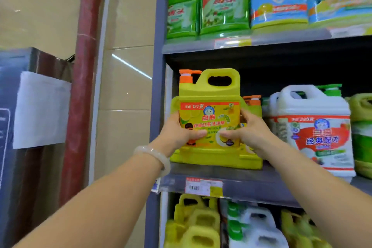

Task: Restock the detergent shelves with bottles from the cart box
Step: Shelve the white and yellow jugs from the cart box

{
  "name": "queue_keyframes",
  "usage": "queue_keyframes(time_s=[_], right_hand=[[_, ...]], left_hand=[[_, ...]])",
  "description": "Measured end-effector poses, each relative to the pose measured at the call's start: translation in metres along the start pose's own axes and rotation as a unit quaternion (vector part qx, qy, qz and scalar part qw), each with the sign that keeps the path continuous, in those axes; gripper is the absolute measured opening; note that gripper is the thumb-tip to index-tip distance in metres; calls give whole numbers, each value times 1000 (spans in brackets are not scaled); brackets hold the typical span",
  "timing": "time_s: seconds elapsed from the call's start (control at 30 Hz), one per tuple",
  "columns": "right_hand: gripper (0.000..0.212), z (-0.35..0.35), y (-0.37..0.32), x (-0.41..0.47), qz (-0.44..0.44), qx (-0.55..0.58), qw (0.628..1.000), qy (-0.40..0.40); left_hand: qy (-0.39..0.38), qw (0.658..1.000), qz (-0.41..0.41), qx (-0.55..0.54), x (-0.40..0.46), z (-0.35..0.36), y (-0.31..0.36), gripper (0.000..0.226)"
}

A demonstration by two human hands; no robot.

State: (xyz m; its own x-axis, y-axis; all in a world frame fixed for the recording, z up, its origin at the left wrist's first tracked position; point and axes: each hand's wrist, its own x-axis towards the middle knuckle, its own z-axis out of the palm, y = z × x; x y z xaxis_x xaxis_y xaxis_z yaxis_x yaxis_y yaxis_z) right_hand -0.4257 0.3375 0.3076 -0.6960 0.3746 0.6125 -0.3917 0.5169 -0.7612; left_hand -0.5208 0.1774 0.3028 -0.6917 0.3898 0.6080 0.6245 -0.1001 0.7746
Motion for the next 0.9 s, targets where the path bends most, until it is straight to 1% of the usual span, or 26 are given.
queue_keyframes(time_s=[0.07,0.17,0.3,0.37,0.47,0.53,0.6,0.7,0.9], right_hand=[[66,4,13,10,15,-5,1000,12],[67,10,37,17,30,-10,999,26],[66,13,58,21,29,-35,998,40],[69,12,63,23,22,-43,998,42],[83,16,72,17,27,-81,995,53],[94,20,77,7,33,-119,991,48],[98,23,80,1,32,-128,990,41],[94,22,80,-1,25,-123,991,39],[90,23,76,0,33,-110,993,33]], left_hand=[[-14,1000,-14,-7,13,5,-17,53],[-26,999,-30,-3,26,11,-43,68],[-35,998,-39,-20,34,17,-67,66],[-43,998,-30,-20,36,16,-72,70],[-66,998,-17,-2,32,14,-77,78],[-74,997,-16,20,28,13,-80,87],[-75,997,-22,21,24,13,-83,94],[-61,997,-38,14,20,17,-87,97],[-38,999,-36,15,19,19,-90,92]])
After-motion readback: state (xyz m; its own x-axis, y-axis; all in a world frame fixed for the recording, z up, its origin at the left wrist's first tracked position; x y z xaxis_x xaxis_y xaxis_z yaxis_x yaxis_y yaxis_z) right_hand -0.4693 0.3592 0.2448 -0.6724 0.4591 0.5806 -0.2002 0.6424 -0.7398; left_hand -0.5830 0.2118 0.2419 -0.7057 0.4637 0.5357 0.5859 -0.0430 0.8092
